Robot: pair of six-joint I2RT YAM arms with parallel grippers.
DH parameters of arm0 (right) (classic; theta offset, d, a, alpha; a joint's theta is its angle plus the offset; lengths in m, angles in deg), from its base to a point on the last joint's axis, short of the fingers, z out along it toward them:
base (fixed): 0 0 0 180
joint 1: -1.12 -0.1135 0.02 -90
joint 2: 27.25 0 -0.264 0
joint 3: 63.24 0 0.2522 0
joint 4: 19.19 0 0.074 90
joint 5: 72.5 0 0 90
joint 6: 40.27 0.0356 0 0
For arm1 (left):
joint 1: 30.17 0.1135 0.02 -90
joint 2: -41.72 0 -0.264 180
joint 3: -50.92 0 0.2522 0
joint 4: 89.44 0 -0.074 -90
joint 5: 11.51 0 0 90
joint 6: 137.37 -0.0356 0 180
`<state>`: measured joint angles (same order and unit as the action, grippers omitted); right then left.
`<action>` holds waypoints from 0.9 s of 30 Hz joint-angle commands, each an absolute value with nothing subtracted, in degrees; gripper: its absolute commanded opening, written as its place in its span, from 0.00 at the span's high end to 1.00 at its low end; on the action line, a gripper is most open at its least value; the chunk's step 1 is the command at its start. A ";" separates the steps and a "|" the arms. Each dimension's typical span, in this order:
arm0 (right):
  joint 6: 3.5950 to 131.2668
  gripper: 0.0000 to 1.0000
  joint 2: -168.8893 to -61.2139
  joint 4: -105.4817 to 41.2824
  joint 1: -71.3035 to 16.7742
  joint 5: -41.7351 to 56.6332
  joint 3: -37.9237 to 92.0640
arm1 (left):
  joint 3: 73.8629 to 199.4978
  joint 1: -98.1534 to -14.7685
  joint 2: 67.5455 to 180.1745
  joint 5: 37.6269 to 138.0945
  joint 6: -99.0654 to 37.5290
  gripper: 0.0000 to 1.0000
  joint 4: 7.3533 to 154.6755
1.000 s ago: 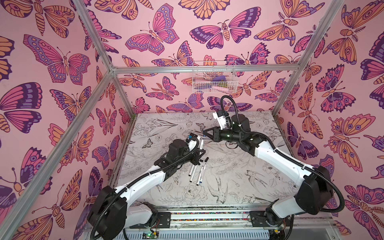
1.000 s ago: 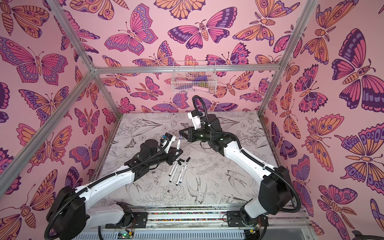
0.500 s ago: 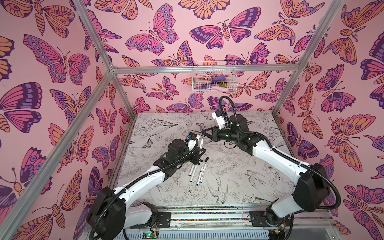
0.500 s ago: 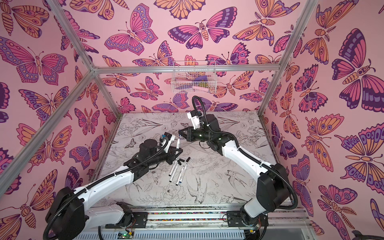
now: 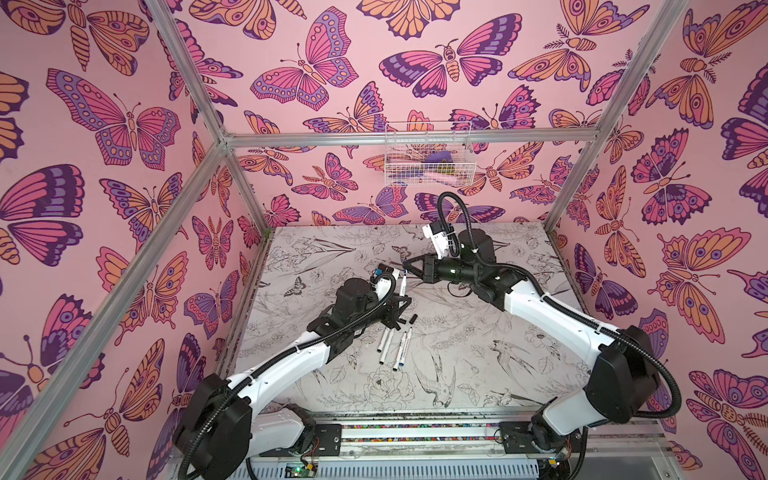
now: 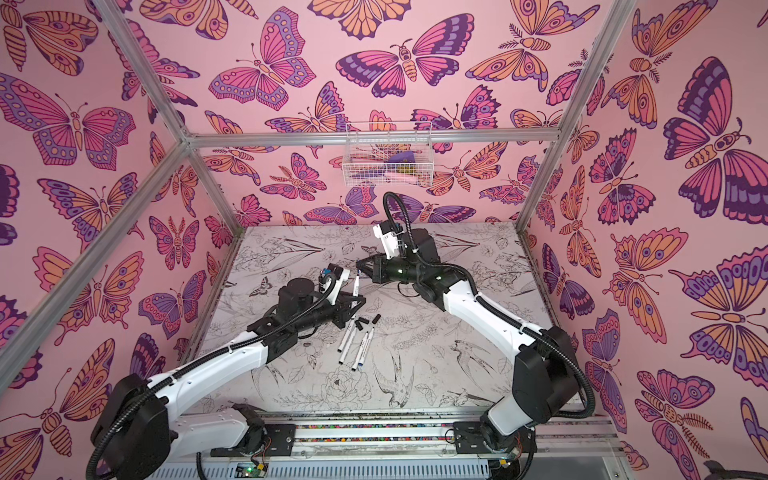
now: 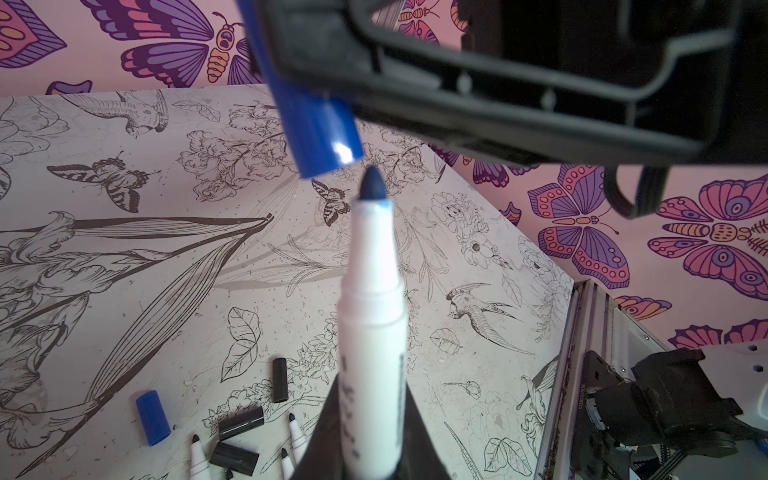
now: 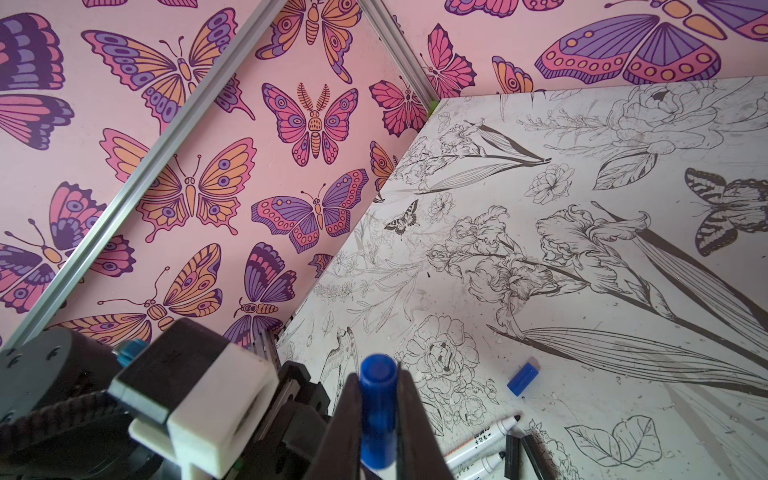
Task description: Insert the pens into the pen caps
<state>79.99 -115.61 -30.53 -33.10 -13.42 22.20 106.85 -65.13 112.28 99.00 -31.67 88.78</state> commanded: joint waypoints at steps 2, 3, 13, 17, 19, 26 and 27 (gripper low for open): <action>80.60 0.98 -115.04 -28.91 -33.33 -12.98 25.37 | 105.91 -65.59 111.68 98.85 -31.03 1.00 90.33; 80.46 0.98 -115.13 -29.06 -33.33 -12.98 25.60 | 105.94 -65.60 111.66 98.86 -30.94 1.00 90.42; 79.96 0.98 -115.00 -30.22 -33.25 -13.87 24.78 | 105.92 -65.76 111.24 98.26 -31.38 1.00 90.60; 79.25 0.99 -114.79 -31.02 -33.27 -13.52 24.34 | 105.81 -65.77 111.13 98.09 -31.42 1.00 90.48; 79.28 0.99 -114.70 -31.20 -33.33 -14.13 24.10 | 105.89 -65.76 111.19 98.07 -31.38 1.00 90.50; 78.12 0.99 -113.65 -32.76 -33.45 -14.58 22.59 | 105.90 -65.78 111.59 98.05 -31.20 1.00 90.73; 78.11 1.00 -113.57 -32.82 -33.49 -14.56 22.43 | 105.94 -65.82 111.59 97.97 -31.20 1.00 90.79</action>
